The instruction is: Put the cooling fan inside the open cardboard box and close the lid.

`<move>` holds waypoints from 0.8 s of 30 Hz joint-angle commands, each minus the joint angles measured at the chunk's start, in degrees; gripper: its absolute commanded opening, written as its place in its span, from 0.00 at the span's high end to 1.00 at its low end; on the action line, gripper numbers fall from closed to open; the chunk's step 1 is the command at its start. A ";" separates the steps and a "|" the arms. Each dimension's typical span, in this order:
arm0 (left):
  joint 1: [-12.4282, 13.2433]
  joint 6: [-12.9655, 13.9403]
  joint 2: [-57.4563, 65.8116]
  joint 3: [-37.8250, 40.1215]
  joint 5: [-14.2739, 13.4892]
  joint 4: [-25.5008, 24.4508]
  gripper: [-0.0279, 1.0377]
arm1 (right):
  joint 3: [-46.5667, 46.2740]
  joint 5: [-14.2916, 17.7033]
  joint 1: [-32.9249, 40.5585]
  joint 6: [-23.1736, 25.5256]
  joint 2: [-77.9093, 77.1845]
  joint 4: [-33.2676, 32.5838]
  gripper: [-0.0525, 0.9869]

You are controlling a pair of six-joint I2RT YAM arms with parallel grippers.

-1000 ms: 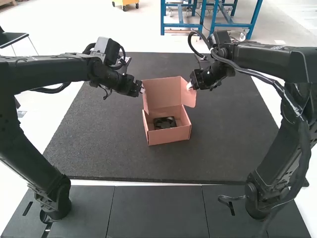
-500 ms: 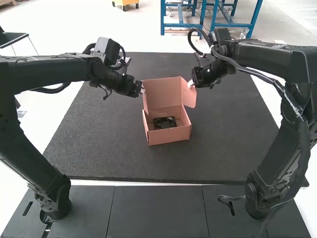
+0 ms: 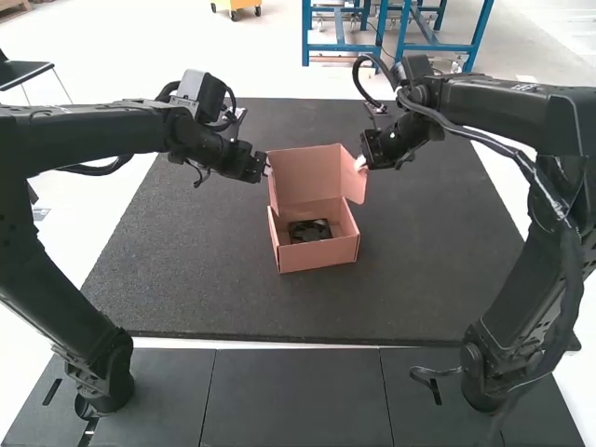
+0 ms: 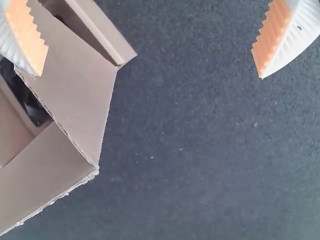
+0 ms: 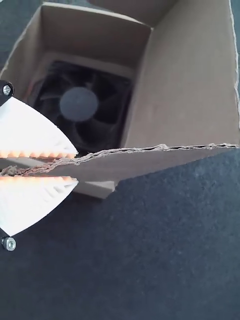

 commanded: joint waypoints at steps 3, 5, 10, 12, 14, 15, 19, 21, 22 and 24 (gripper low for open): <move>-0.52 -0.48 0.07 0.37 0.81 0.14 0.07 | 2.72 -1.29 -0.53 -0.34 -0.11 -0.17 0.87; -0.52 -0.48 -0.02 0.37 0.81 0.23 0.07 | 2.90 -1.37 -0.35 -0.34 -0.11 -0.44 0.88; -0.52 -0.39 -0.02 0.37 0.81 0.14 0.07 | 3.16 -2.60 -0.26 -0.08 -0.11 -0.96 0.92; -0.52 -0.39 -0.02 0.37 0.81 -0.03 0.07 | 3.16 -2.78 -0.26 0.10 -0.11 -1.23 0.92; -0.52 -0.31 0.07 0.37 0.81 -0.30 0.07 | 3.16 -3.13 -0.18 0.10 0.06 -1.67 0.93; -0.52 -0.31 -0.02 0.37 0.89 -0.47 0.07 | 3.25 -3.48 -0.18 0.19 0.06 -1.75 0.94; -0.52 -0.04 -0.20 0.37 0.81 -1.17 0.07 | 3.07 -4.01 -0.18 0.71 0.15 -2.19 0.95; -0.52 0.04 -0.29 0.37 0.81 -1.53 0.07 | 2.98 -4.19 -0.09 0.80 0.24 -2.28 0.95; -0.52 0.04 -0.20 0.37 0.81 -1.53 0.07 | 2.98 -4.19 0.09 0.89 0.42 -2.28 0.95; -0.52 0.04 -0.20 0.37 0.81 -1.61 0.07 | 3.07 -4.27 0.35 0.89 0.86 -2.81 0.95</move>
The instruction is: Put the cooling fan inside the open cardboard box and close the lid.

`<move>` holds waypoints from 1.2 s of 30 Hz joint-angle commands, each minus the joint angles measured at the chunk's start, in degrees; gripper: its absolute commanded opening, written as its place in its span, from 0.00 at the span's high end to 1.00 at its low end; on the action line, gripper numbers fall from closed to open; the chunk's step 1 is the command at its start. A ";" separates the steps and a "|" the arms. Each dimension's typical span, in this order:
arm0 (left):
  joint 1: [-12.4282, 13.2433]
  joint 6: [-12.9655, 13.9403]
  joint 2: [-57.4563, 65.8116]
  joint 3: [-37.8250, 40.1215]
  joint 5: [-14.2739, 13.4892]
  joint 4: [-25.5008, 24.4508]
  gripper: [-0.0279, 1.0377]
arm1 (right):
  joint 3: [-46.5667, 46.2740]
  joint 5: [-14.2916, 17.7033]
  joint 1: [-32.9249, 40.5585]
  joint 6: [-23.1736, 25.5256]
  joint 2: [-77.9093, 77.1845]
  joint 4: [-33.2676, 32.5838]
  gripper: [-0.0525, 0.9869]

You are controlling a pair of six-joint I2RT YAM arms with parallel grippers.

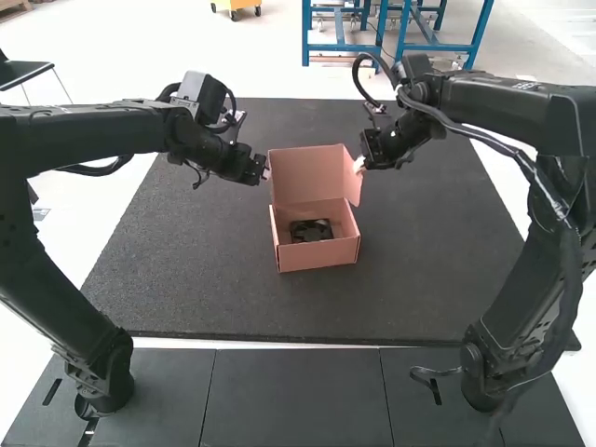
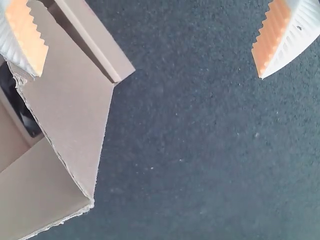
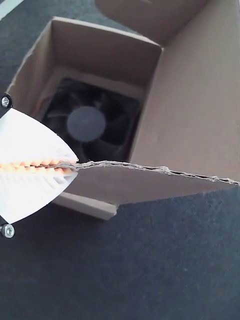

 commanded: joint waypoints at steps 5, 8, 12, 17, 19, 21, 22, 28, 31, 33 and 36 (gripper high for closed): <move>-0.52 0.11 -0.20 0.37 0.87 -0.17 0.07 | 2.44 -1.63 1.30 1.09 1.91 -0.91 0.95; -0.52 0.11 -0.20 0.37 0.87 -0.35 0.07 | 2.62 -1.89 2.00 1.70 2.26 -1.09 0.95; -0.52 0.20 -0.20 0.37 0.87 -0.70 0.07 | 2.53 -2.77 2.97 3.20 2.53 -1.09 0.95; -0.87 0.64 -0.46 0.37 0.87 -1.93 0.07 | 2.53 -2.77 3.40 4.34 2.44 -1.09 0.95; -0.96 0.73 -0.64 0.37 0.96 -1.93 0.07 | 2.44 -2.77 3.40 4.52 2.44 -1.17 0.95; -0.96 0.73 -0.73 0.29 0.96 -2.02 0.07 | 2.44 -2.77 3.49 4.61 2.53 -1.26 0.95; -0.96 0.73 -0.73 0.29 1.13 -2.02 0.07 | 2.53 -2.77 3.40 4.87 2.53 -1.35 0.95; -1.66 0.90 -0.73 -0.15 1.66 -2.81 0.07 | 2.35 -2.68 3.40 5.22 2.44 -1.88 0.95; -2.28 0.81 -0.73 -0.86 1.75 -2.98 0.07 | 1.65 -2.60 3.40 5.04 2.44 -2.41 0.95; -2.45 0.81 -0.73 -1.38 1.75 -2.90 0.07 | 0.95 -2.60 3.40 4.96 2.44 -2.76 0.95; -2.45 0.64 -0.73 -2.00 1.84 -2.63 0.07 | 0.07 -2.51 3.40 4.87 2.44 -2.93 0.95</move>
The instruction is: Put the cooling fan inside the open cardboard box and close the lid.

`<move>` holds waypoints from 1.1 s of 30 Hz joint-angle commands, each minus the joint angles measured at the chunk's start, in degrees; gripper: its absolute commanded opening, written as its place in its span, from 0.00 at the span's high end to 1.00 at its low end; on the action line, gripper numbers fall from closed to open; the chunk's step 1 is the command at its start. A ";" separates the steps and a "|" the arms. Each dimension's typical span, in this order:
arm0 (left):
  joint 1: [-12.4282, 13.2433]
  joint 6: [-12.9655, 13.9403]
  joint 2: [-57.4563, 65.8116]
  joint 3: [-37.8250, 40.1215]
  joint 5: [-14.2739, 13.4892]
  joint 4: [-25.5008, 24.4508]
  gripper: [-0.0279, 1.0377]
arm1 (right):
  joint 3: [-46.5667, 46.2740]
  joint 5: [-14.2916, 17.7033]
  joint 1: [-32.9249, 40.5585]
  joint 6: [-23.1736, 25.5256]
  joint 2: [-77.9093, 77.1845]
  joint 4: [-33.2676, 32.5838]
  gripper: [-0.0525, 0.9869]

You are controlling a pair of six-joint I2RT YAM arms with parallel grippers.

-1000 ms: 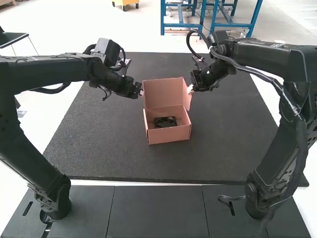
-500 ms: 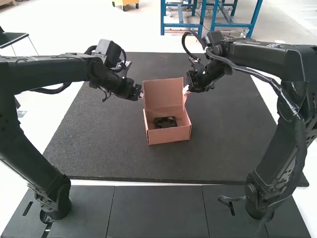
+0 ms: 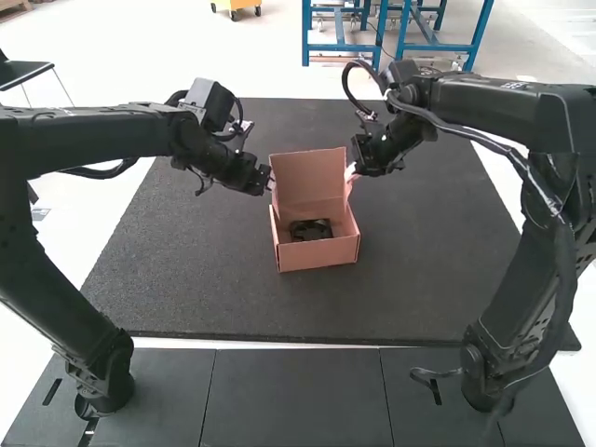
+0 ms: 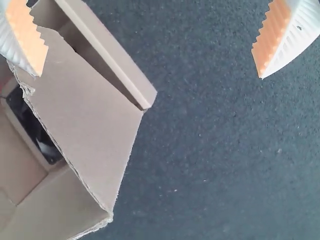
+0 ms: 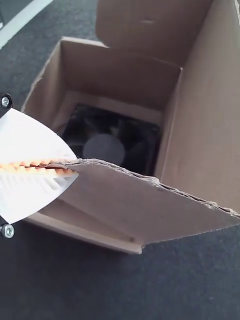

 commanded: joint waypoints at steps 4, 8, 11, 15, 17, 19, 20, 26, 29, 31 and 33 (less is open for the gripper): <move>-0.36 0.55 -0.90 -1.06 0.75 -0.14 0.07 | -1.33 -1.22 1.04 -0.40 0.60 -1.83 0.95; -0.36 0.64 -1.17 -1.06 0.75 -0.67 0.07 | -2.04 -1.13 1.04 -1.02 0.60 -2.18 0.95; -0.36 0.73 -1.17 -1.06 0.66 -1.46 0.07 | -2.56 -1.04 1.04 -1.63 0.69 -3.06 0.95; -0.36 0.73 -1.17 -1.23 0.75 -1.73 0.07 | -2.74 -1.04 1.04 -1.98 0.69 -3.06 0.95; -0.36 0.73 -1.17 -1.32 0.75 -1.55 0.07 | -2.83 -1.04 0.96 -2.25 0.78 -3.15 0.95; -0.36 0.73 -1.17 -1.32 0.75 -1.37 0.07 | -2.83 -0.87 1.04 -2.42 0.78 -3.23 0.95; -0.36 0.73 -1.17 -1.41 0.83 -1.29 0.07 | -2.83 -0.78 1.04 -2.51 0.69 -3.23 0.95; -1.32 0.73 -1.17 -1.85 0.92 -1.29 0.07 | -3.27 -0.60 0.96 -3.83 0.78 -4.46 0.95; -1.67 1.08 -1.17 -2.20 0.92 -1.99 0.07 | -4.06 -0.25 1.04 -4.80 0.78 -5.08 0.95; -1.67 1.34 -1.17 -2.73 0.92 -2.52 0.07 | -4.50 0.19 1.04 -5.94 0.78 -5.69 0.95; -1.76 2.13 -1.17 -3.08 0.92 -3.40 0.07 | -4.94 0.54 1.04 -6.20 0.78 -5.96 0.95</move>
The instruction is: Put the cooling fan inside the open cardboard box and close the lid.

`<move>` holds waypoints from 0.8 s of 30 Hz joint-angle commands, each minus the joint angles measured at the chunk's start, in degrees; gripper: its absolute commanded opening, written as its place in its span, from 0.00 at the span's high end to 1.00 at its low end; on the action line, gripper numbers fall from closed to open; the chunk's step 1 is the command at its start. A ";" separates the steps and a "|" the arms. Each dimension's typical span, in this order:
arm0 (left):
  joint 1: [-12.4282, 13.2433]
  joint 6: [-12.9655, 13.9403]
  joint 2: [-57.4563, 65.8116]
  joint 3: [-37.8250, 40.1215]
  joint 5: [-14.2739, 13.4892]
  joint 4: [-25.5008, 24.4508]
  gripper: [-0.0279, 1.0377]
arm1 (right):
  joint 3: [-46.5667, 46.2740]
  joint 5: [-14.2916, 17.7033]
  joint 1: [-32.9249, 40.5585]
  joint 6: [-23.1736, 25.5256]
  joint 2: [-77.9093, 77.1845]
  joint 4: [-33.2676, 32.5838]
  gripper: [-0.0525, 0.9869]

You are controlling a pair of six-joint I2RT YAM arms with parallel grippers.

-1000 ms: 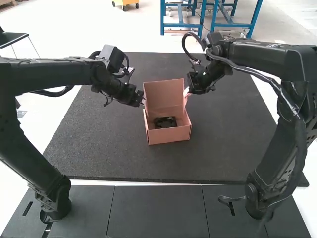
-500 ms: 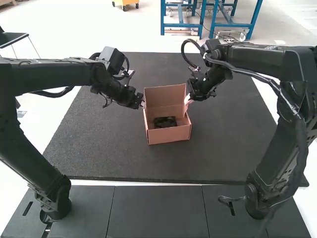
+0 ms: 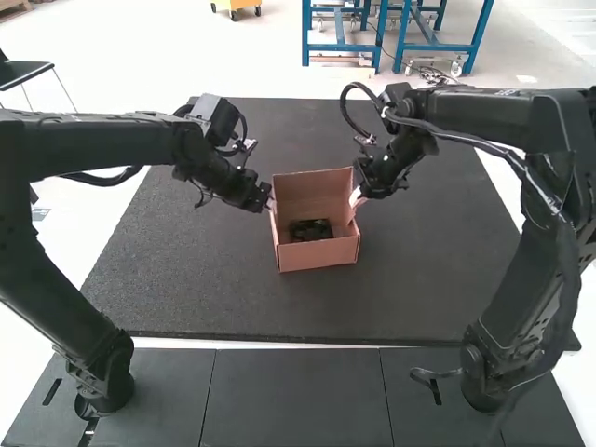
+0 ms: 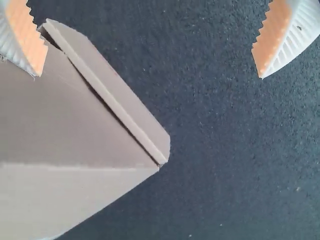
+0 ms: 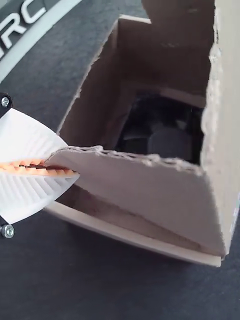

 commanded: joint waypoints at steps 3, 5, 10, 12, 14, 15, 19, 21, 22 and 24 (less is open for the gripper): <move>-0.38 1.96 -1.17 -0.70 0.64 -2.14 0.07 | -1.38 0.82 0.76 -2.64 0.78 -0.45 0.95; -0.30 2.31 -1.25 -0.61 0.64 -3.37 0.07 | -1.56 1.09 0.76 -2.56 0.78 -0.27 0.95; 0.49 3.46 -2.84 -0.52 -0.07 -5.48 0.07 | 1.17 1.18 0.67 -1.85 0.78 -0.10 0.52; 1.64 3.89 -3.71 -0.70 -0.86 -5.83 0.07 | 2.49 2.41 0.76 -2.29 0.69 -0.63 0.32; 3.22 3.98 -4.42 -0.61 -1.91 -5.74 0.07 | 3.72 2.76 0.67 -3.08 0.60 -1.94 0.19; 4.01 3.98 -4.77 -0.44 -2.44 -5.65 0.07 | 4.42 2.76 0.67 -3.08 0.51 -2.47 0.17; 6.82 3.89 -5.91 0.27 -4.29 -3.37 0.07 | 6.97 2.76 0.67 -4.23 -0.54 -6.87 0.17; 7.61 3.89 -5.91 0.97 -4.46 -3.02 0.07 | 7.67 2.76 0.67 -5.19 -2.04 -9.42 0.17; 7.70 3.89 -5.91 1.41 -4.46 -2.84 0.07 | 7.76 2.76 0.67 -5.37 -3.09 -9.94 0.17; 7.70 3.81 -5.91 2.46 -4.46 -2.49 0.07 | 7.58 2.49 0.67 -6.95 -5.73 -10.56 0.17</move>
